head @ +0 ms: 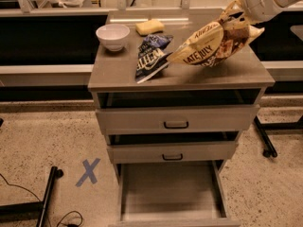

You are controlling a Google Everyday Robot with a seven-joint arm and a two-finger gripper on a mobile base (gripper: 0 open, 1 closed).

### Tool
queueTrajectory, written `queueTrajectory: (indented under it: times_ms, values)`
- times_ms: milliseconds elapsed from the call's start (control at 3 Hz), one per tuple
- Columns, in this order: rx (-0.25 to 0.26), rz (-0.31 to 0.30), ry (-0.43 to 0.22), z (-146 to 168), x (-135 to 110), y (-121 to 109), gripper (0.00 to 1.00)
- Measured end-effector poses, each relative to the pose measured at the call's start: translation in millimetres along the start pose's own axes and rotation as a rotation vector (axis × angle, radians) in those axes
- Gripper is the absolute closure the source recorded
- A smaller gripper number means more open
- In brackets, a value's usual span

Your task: Pick brown chip bag from bottom drawer and place on counter

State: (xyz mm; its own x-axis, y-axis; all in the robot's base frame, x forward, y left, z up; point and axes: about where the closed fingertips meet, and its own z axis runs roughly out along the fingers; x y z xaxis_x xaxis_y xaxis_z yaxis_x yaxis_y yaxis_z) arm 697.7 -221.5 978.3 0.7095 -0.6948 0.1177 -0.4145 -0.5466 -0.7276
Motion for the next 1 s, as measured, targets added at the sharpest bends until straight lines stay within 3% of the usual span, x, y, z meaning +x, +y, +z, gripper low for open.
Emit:
queueTrajectory:
  times_ms: [333,667,1000]
  values:
    - [0.087,-0.073,0.044,10.8,33.8,-2.4,1.0]
    - [0.221,-0.149,0.072,16.8,61.2,-9.7,1.0]
    - [0.242,-0.183,0.076,20.4,64.8,-11.6,0.78]
